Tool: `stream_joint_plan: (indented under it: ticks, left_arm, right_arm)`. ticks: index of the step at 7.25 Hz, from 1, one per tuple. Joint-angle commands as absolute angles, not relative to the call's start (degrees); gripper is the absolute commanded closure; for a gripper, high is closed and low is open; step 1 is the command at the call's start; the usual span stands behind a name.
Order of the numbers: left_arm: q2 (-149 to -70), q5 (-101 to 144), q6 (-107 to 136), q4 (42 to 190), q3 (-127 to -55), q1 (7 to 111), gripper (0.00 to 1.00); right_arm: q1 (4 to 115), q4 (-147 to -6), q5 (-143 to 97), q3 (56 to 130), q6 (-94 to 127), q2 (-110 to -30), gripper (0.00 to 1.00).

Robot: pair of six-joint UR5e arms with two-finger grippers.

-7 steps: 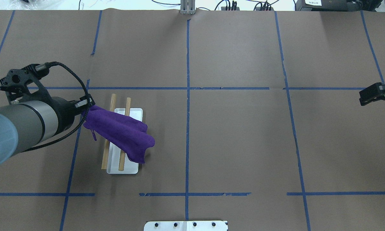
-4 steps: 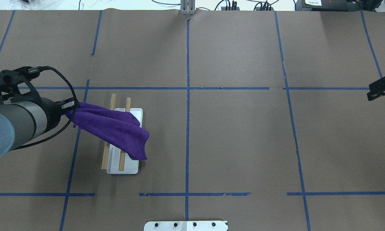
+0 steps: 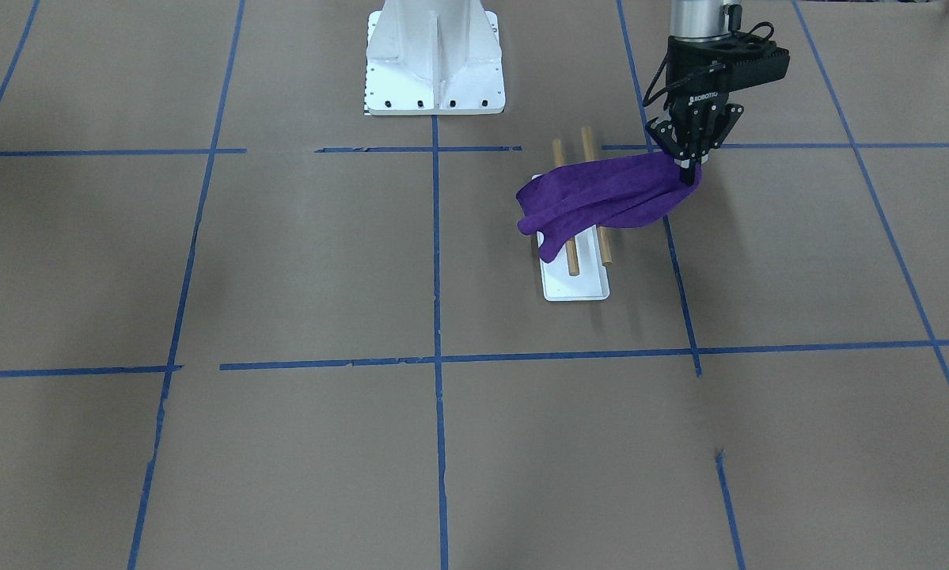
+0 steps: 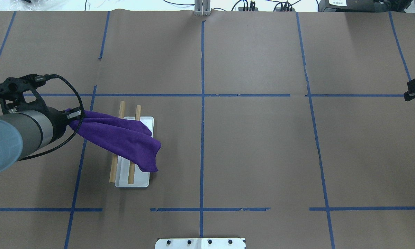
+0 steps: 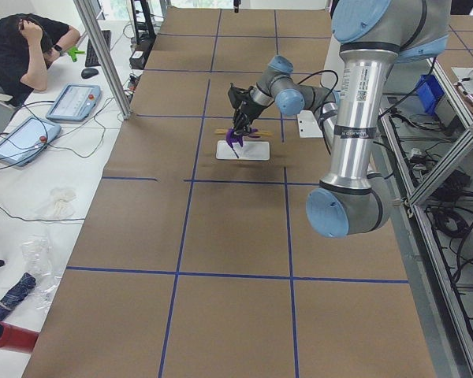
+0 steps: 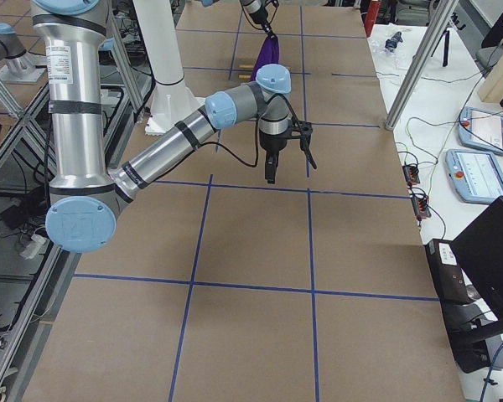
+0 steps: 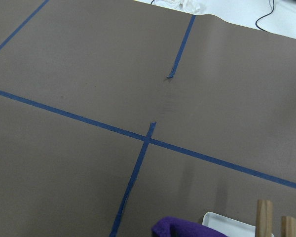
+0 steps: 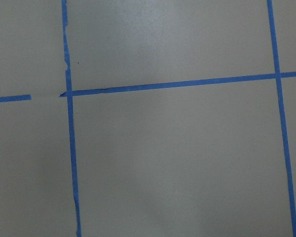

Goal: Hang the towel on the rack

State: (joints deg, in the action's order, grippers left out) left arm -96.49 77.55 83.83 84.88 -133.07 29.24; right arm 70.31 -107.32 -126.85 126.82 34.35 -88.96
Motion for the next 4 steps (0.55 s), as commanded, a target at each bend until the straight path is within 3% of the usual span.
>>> stream_joint_plan:
  ticks: [1,4]
  left_arm:
    - [-94.7,78.1,74.0,85.9,-133.4,31.3,0.00]
    - [-95.4,89.9,60.6,86.0,-132.3,39.2,0.00]
  right_arm:
    - [73.4,-105.1,-126.0,124.9,31.0,-89.7,0.00]
    - [82.5,-103.8,-127.3,121.8,2.1,-96.1,0.00]
